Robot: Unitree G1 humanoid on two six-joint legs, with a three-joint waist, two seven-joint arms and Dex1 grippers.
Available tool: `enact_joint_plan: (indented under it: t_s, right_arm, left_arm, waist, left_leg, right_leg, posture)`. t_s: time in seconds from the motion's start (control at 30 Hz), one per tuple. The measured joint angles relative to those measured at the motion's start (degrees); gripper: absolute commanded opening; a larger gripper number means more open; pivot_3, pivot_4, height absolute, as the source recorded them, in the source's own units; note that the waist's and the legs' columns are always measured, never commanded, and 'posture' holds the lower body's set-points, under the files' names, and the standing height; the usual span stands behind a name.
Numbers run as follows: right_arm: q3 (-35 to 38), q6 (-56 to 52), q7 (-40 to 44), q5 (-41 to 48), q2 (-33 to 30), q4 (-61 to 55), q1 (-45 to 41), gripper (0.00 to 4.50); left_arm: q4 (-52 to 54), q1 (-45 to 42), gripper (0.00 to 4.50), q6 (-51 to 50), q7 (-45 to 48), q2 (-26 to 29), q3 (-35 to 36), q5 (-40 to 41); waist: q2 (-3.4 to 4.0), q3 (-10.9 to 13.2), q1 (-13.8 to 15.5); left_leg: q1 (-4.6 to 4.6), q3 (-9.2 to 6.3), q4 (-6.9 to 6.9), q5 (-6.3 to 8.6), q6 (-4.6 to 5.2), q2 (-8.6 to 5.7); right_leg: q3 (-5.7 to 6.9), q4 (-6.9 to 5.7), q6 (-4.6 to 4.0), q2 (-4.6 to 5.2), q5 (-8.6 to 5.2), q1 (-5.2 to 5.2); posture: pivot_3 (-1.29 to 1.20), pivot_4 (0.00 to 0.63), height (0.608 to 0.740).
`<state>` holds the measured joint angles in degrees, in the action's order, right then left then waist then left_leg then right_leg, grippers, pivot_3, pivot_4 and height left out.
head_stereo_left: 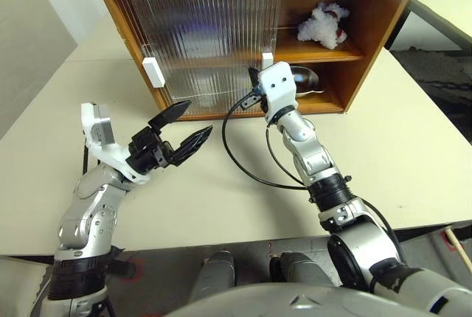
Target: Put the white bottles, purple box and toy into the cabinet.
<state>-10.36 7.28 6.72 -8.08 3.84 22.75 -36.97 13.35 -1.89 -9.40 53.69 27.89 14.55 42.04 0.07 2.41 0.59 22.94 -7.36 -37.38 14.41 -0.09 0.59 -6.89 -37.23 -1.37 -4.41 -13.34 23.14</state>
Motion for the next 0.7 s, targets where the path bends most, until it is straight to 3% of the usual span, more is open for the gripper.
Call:
enact_joint_plan:
  t_s: [0.27,0.7]
  right_arm:
    - [0.28,0.0,-4.56,-3.09,-2.09,-4.55,2.63,0.02]
    - [4.5,-9.32,-10.97,-4.13,-5.31,-11.89,5.83,0.02]
  left_arm:
    - [-0.01,0.04,4.5,0.09,0.06,-0.26,-0.09,0.0]
    - [-1.16,-1.45,4.5,0.12,1.52,-0.7,-0.9,-0.05]
  waist:
    - [0.0,0.0,0.1]
    - [-0.02,-0.01,0.0]
  left_leg:
    - [0.0,0.0,-0.05,0.0,0.0,0.0]
    - [0.0,0.01,-0.12,-0.02,0.03,0.0]
  right_leg:
    - [0.0,0.0,0.0,0.01,0.01,-0.03]
    - [-0.01,0.0,0.14,0.02,0.06,-0.08]
  posture:
    - [0.03,0.061,0.74]
    - [0.0,0.057,0.74]
